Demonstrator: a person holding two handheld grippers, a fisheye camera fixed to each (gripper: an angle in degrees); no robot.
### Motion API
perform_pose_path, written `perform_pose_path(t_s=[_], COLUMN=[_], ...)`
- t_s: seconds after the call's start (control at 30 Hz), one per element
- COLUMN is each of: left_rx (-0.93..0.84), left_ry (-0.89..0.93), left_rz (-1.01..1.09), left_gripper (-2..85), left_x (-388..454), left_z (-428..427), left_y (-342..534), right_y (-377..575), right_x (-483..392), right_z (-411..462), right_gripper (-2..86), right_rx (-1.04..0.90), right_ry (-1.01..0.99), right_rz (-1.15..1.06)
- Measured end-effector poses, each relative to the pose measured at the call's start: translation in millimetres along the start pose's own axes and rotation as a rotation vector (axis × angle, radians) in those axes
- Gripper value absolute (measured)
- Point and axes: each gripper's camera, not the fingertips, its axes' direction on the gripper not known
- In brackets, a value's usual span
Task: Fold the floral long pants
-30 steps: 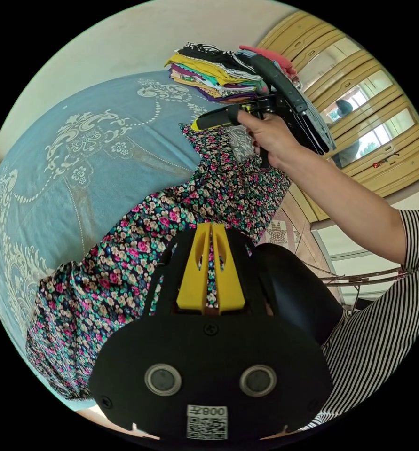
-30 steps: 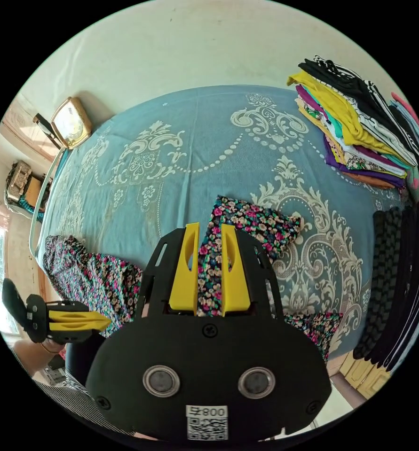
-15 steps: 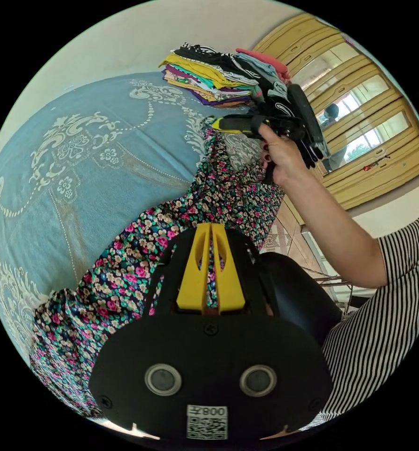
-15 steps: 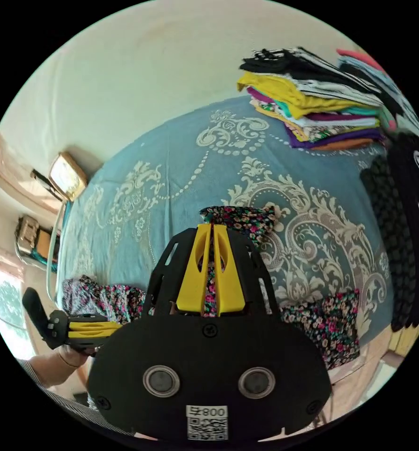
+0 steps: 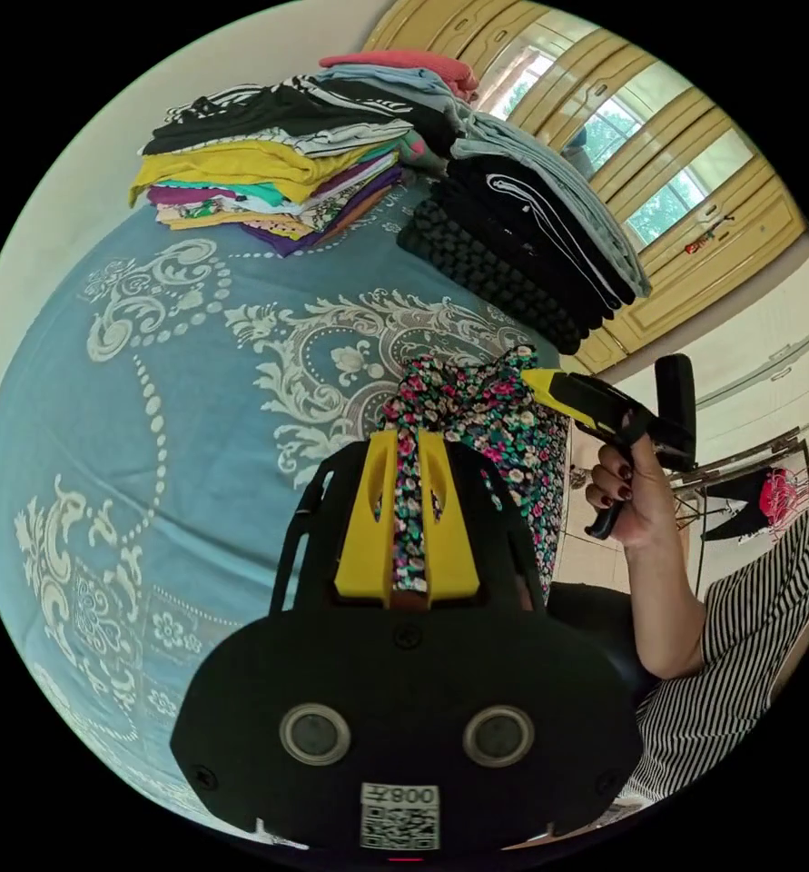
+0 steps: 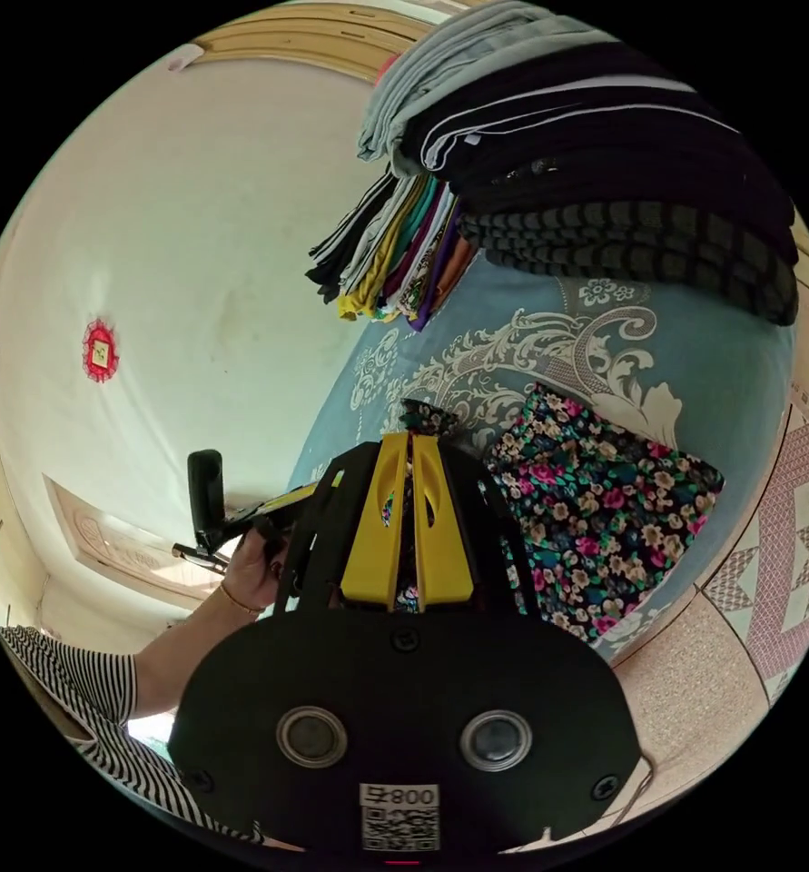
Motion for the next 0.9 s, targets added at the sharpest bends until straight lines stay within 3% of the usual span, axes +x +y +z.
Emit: perform_pose_path(t_s=[0.27, 0.9], left_rx=[-0.207, -0.034], left_ry=[-0.019, 0.004], left_rz=[0.112, 0.214], left_gripper=[4.2, 0.8], left_x=[-12, 12], left_z=[107, 150], left_y=[-88, -126], right_y=[-18, -14], right_x=[12, -28], right_z=[-33, -191], right_gripper=[0.2, 0.2], right_rx=[-0.03, 0.118], right_ry=[0.005, -0.114], right_rz=[0.058, 0.038])
